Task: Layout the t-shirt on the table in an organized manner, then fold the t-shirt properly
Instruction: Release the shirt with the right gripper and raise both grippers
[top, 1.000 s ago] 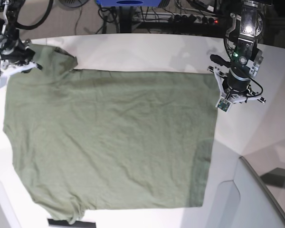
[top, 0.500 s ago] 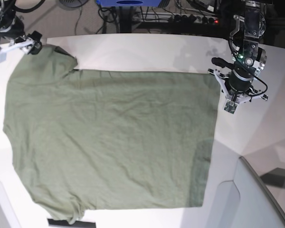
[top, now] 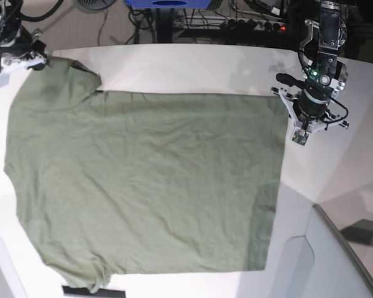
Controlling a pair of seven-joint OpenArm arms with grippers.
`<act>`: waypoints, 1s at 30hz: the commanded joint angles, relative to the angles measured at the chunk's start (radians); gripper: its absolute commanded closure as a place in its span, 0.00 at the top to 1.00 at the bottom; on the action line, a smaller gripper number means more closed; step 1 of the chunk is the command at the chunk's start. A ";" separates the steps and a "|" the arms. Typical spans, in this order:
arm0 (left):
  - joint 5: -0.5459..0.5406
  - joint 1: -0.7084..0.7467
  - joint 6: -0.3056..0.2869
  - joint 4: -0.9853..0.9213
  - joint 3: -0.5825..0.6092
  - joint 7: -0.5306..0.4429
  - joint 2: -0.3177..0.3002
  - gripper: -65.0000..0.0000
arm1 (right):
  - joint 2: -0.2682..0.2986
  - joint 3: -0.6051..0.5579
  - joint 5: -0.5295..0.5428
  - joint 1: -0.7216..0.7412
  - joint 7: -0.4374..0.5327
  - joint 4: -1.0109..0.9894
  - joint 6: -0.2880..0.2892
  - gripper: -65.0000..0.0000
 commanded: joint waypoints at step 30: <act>0.004 -0.008 0.010 0.017 -0.006 -0.018 -0.011 0.00 | 0.033 0.007 0.001 0.016 -0.014 0.011 0.003 0.49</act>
